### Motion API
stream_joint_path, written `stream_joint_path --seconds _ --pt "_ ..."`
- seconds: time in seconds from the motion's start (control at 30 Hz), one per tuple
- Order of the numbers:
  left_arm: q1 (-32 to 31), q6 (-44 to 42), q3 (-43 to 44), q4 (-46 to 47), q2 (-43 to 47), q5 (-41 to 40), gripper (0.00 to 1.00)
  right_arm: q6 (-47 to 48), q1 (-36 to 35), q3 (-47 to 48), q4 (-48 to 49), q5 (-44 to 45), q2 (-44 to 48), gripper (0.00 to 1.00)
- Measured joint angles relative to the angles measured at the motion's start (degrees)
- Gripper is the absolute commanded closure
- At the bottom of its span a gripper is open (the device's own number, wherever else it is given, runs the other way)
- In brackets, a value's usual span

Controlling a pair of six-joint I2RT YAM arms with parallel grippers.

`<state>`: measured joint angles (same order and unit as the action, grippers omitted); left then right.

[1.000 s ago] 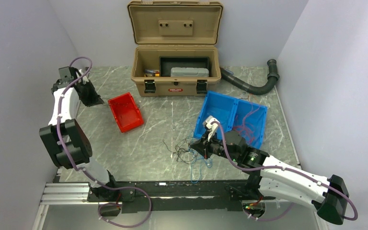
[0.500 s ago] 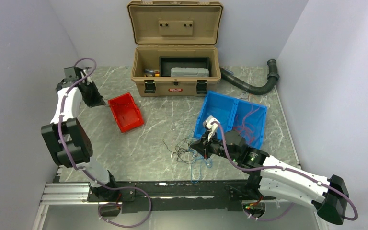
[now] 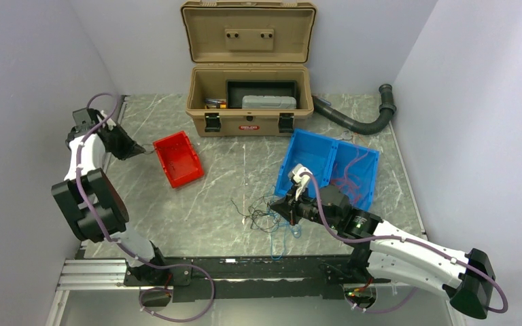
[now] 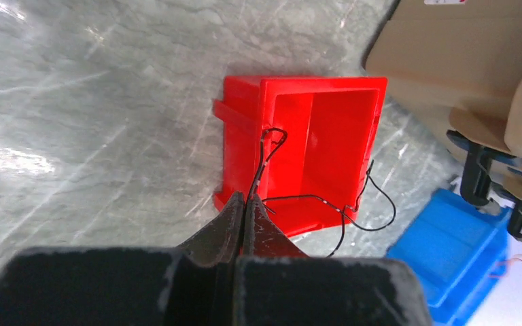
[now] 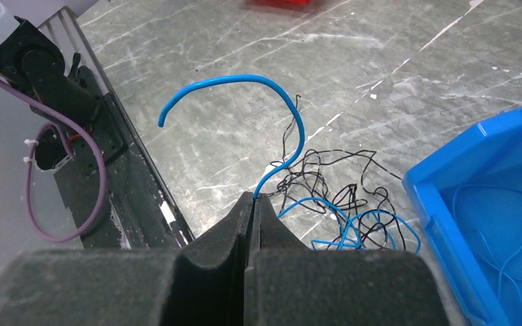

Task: Untangle the cables

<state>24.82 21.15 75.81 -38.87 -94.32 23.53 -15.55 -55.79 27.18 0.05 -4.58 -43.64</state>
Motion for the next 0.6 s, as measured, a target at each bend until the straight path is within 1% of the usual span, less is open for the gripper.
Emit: stream_joint_path --seconds 0.07,0.2,0.4,0.5,0.6 --pt "1.4 1.6 -2.4 1.9 0.0 4.1 1.0 0.0 0.0 0.0 0.0 0.0 0.0 1.0" --pt "2.9 3.7 -4.5 3.4 0.0 8.5 1.0 0.0 0.0 0.0 0.0 0.0 0.0 1.0" --pt "7.1 8.3 -9.5 10.3 0.4 16.3 1.0 0.0 0.0 0.0 0.0 0.0 -0.1 1.0" --pt "9.1 9.9 -11.0 11.7 0.4 18.1 1.0 0.1 0.0 0.0 0.0 0.0 -0.2 1.0" --pt "9.8 9.9 -10.9 11.8 0.9 17.8 1.0 0.2 0.0 0.0 0.0 0.0 -0.2 1.0"
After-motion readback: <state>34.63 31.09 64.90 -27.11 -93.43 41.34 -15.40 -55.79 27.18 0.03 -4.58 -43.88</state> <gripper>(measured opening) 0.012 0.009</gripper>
